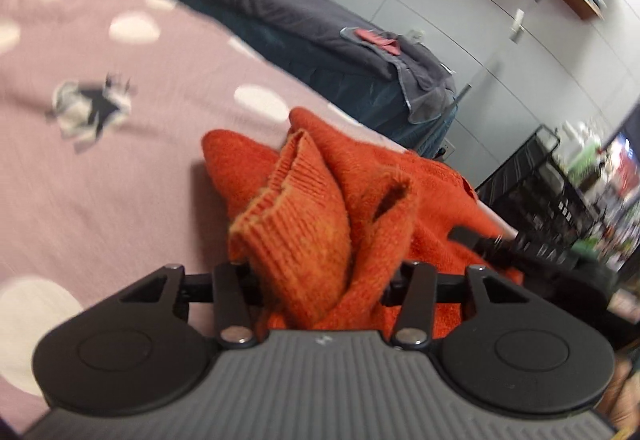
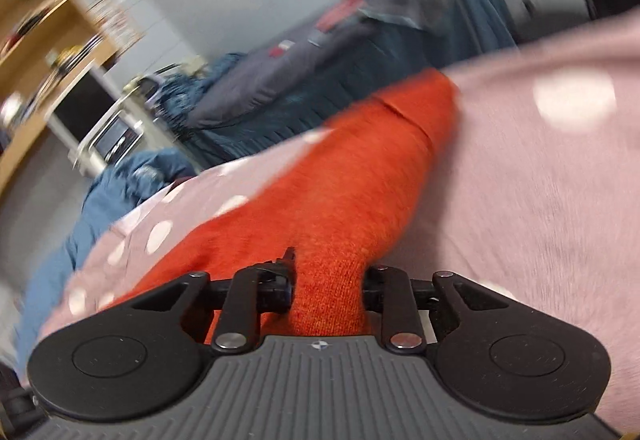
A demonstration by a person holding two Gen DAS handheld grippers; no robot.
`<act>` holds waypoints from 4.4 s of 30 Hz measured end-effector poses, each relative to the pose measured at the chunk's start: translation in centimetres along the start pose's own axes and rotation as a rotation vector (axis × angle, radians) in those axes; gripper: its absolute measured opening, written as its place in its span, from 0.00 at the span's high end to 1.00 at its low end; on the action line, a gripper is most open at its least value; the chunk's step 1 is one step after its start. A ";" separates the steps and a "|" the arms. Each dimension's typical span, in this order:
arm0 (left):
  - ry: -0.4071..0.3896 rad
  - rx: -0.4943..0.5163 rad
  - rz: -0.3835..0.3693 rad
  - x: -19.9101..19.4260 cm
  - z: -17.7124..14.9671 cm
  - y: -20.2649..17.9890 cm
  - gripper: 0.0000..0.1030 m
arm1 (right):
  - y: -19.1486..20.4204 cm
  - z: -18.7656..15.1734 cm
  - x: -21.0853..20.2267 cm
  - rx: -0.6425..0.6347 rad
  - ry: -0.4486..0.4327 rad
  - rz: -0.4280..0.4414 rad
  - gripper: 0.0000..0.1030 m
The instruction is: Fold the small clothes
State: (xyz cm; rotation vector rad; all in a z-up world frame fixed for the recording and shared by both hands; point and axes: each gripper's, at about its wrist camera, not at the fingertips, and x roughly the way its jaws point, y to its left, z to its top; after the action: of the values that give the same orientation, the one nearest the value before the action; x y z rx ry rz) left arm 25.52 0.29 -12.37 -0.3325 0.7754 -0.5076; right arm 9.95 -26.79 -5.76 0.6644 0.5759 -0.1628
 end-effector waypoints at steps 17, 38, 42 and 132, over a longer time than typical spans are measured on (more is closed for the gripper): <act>-0.314 0.002 0.092 -21.4 9.5 8.3 0.55 | 20.5 5.0 0.0 -0.180 -0.059 0.388 0.62; -0.086 -0.263 0.328 -22.5 -0.5 22.4 0.50 | 17.5 -10.4 15.0 0.027 0.501 0.283 0.59; -0.087 -0.256 0.341 -22.2 -1.0 22.2 0.48 | 18.0 -11.4 15.3 0.042 0.499 0.276 0.59; 0.248 1.289 -0.370 -30.6 -4.5 -53.9 0.00 | -2.8 13.4 -50.5 -0.521 0.157 -0.666 0.00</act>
State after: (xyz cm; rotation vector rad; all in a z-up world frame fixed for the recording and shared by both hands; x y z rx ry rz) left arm -13.02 -28.11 27.24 0.8149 0.4858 -1.2946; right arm -26.95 -39.15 29.21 -0.0411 0.9366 -0.5633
